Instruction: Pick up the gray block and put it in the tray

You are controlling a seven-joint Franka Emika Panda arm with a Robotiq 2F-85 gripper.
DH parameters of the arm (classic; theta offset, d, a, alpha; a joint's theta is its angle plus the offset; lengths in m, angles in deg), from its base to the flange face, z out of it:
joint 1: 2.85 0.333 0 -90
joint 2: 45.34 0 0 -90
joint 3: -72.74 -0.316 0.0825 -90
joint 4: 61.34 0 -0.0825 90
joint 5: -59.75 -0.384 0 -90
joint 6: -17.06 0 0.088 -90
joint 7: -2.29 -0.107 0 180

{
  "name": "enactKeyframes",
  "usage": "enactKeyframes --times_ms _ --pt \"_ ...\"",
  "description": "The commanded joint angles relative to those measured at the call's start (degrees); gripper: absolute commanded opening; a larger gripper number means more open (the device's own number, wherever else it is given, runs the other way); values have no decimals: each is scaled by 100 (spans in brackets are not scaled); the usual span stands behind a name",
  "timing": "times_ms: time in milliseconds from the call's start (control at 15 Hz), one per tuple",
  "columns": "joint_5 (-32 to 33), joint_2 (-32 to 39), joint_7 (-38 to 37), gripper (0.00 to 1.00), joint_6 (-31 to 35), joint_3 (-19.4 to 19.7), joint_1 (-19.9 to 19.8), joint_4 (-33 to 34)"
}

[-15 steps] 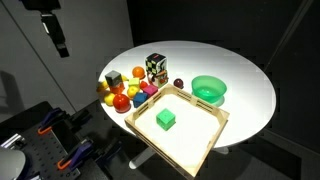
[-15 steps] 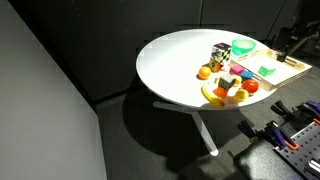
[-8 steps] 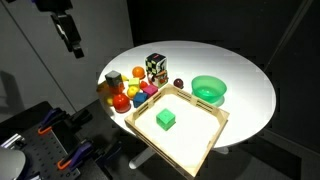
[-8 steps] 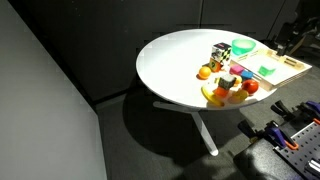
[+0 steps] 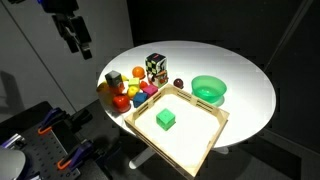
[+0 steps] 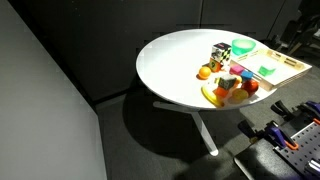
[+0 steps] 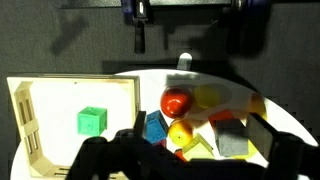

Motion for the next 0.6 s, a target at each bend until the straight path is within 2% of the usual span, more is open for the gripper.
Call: enactKeyframes --times_ms 0,533 --pt "256 72 51 100 181 81 -69 32" --pt "-56 338 832 100 307 570 101 21"
